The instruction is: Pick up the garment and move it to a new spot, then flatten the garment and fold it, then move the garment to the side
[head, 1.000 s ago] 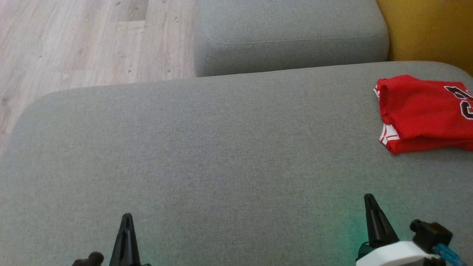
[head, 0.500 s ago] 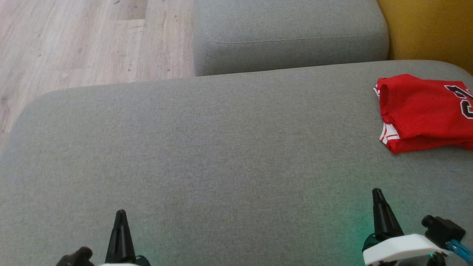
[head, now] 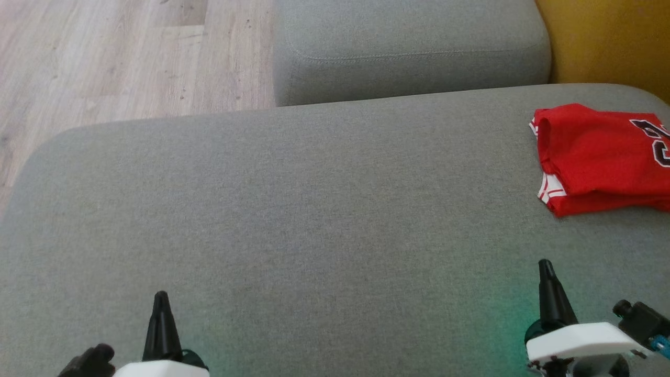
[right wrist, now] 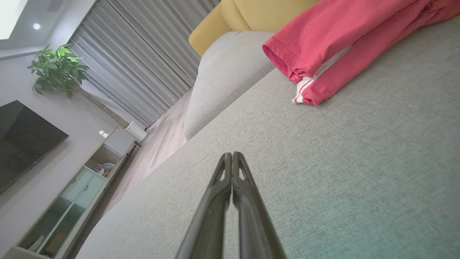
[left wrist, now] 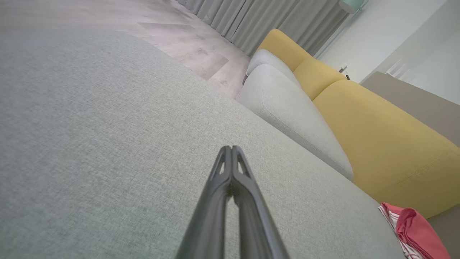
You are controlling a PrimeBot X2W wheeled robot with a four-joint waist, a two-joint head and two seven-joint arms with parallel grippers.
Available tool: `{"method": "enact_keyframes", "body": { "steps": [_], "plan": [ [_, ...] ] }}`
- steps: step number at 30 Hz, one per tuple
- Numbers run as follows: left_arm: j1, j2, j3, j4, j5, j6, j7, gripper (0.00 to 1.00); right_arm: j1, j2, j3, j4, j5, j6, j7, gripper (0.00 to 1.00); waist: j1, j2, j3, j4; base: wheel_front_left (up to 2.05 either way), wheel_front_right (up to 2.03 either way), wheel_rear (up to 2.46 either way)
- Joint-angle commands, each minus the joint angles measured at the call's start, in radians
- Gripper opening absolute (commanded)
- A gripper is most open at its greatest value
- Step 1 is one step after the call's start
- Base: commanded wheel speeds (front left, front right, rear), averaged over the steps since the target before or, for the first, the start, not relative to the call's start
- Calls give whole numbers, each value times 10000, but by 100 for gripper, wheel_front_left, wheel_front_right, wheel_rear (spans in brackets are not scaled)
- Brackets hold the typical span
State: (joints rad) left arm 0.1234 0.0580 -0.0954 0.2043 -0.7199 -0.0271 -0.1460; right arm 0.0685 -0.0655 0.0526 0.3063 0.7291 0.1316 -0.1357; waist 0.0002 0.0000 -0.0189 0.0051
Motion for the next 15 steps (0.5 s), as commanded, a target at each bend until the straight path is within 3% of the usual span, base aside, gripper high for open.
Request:
{"method": "enact_keyframes", "body": {
  "steps": [1, 15],
  "plan": [
    [-512, 144, 229, -254, -309, -59, 63, 0, -535, -111, -16, -349, 320, -4, 38, 0, -1, 0, 4, -1, 0, 0, 0],
    [-827, 165, 479, -142, -1920, -234, 449, 0, -749, -114, -243, -401, 1899, -5, 422, 0, -1, 0, 43, -10, 0, 0, 0]
  ]
}}
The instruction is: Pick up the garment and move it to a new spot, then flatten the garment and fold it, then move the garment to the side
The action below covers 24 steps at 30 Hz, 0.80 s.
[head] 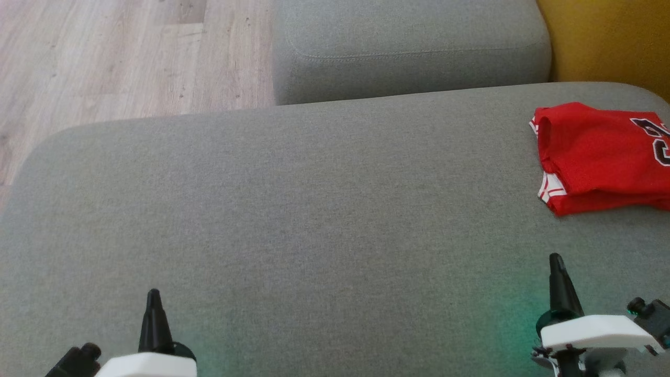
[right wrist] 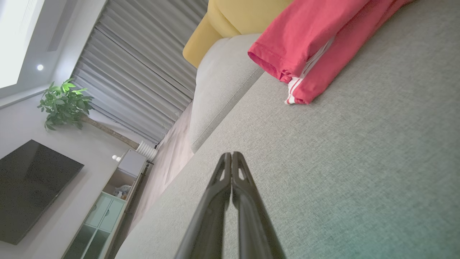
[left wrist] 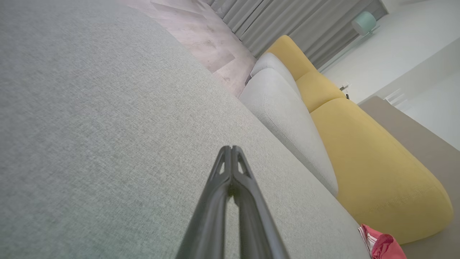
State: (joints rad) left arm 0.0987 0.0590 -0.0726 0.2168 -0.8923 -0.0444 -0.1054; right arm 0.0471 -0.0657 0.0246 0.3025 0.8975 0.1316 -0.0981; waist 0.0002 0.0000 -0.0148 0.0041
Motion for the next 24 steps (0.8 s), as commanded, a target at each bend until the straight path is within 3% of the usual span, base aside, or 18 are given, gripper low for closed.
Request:
{"method": "enact_keyframes", "body": {
  "steps": [1, 24],
  "plan": [
    [-602, 156, 269, -258, -310, -74, 71, 0, -550, -112, 21, -366, 328, -5, 74, 0, -1, 0, 5, 0, 0, 0, 0],
    [-1126, 166, 716, -67, -2933, -363, 734, 0, -906, -95, -382, -450, 2904, -6, 730, 0, -1, 0, 69, -15, 0, 0, 0]
  ]
}}
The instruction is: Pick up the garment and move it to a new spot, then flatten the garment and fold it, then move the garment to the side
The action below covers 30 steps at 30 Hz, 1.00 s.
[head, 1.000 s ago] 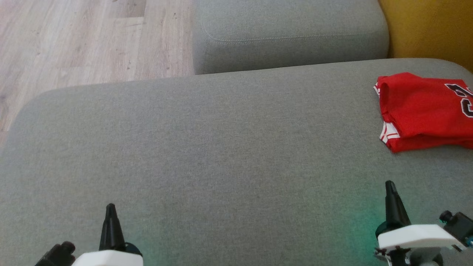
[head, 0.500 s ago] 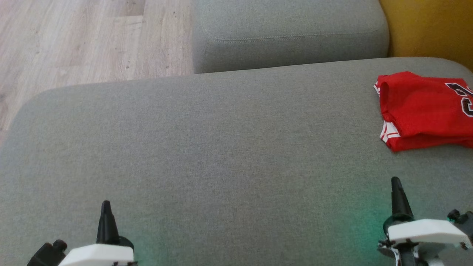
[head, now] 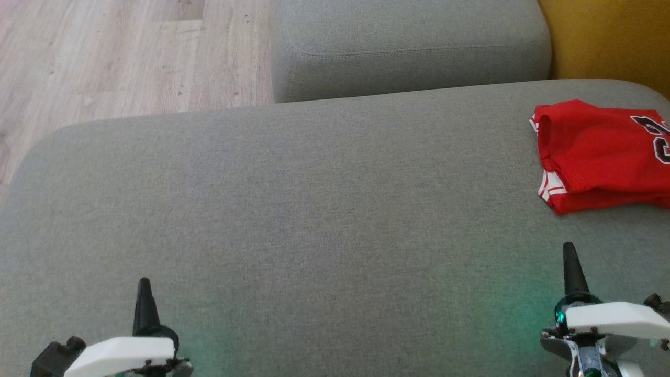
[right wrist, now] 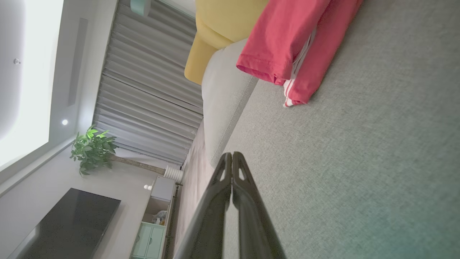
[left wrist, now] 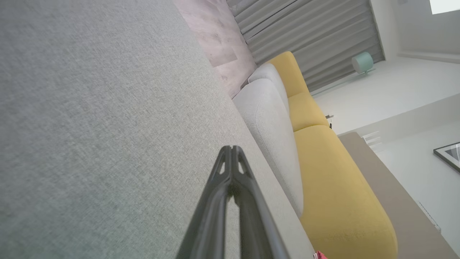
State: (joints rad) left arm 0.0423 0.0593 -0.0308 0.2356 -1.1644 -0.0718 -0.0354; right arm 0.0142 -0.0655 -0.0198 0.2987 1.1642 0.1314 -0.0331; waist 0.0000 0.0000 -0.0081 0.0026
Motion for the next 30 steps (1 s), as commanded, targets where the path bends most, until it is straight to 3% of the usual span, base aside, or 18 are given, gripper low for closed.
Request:
{"method": "enact_keyframes", "body": {
  "steps": [1, 30],
  "plan": [
    [-585, 162, 318, -246, -325, -101, 64, 0, -593, -96, 45, -415, 348, -5, 109, 0, 1, 0, 4, -1, 0, 0, 0],
    [-1250, 145, 921, -1, -3593, -465, 934, 0, -1044, -51, -496, -518, 3563, -7, 964, 0, 0, 0, 85, -20, 0, 0, 0]
  ]
}}
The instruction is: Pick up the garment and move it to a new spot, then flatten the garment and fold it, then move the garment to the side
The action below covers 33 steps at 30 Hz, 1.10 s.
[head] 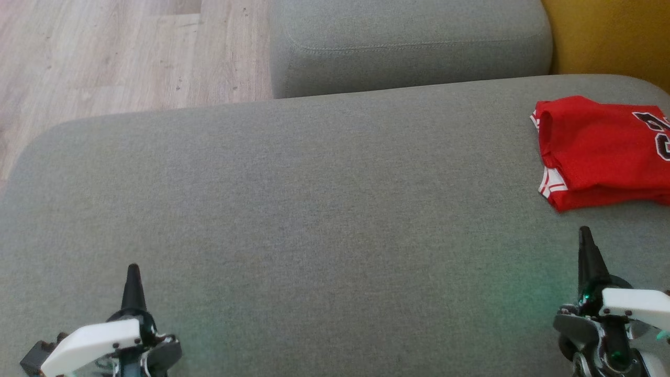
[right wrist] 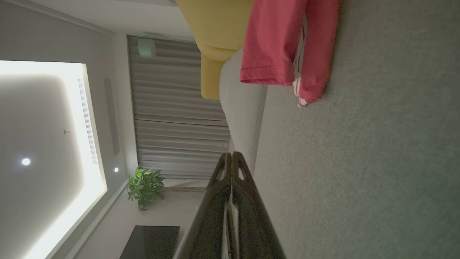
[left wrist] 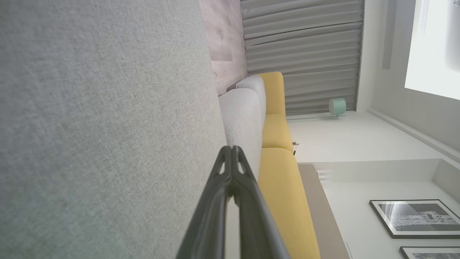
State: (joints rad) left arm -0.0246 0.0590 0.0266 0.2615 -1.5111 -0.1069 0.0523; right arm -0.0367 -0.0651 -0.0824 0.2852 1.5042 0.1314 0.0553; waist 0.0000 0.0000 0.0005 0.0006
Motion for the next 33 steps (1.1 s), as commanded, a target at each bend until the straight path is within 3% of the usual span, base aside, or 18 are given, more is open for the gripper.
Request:
{"method": "enact_keyframes", "body": {
  "steps": [1, 10, 33],
  "plan": [
    [-604, 148, 369, -251, -239, -126, 88, 0, -550, -53, 110, -388, 274, -7, 110, 0, 0, 0, 2, 0, 0, 0, 0],
    [-808, 138, 561, -176, -1234, -238, 360, 0, -689, -35, -62, -419, 1254, -7, 376, 0, 0, 0, 27, -6, 0, 0, 0],
    [-814, 82, 640, -172, -1168, -238, 423, 0, -695, 12, -129, -415, 1198, -7, 430, 0, 0, 0, 27, -6, 0, 0, 0]
  ]
}}
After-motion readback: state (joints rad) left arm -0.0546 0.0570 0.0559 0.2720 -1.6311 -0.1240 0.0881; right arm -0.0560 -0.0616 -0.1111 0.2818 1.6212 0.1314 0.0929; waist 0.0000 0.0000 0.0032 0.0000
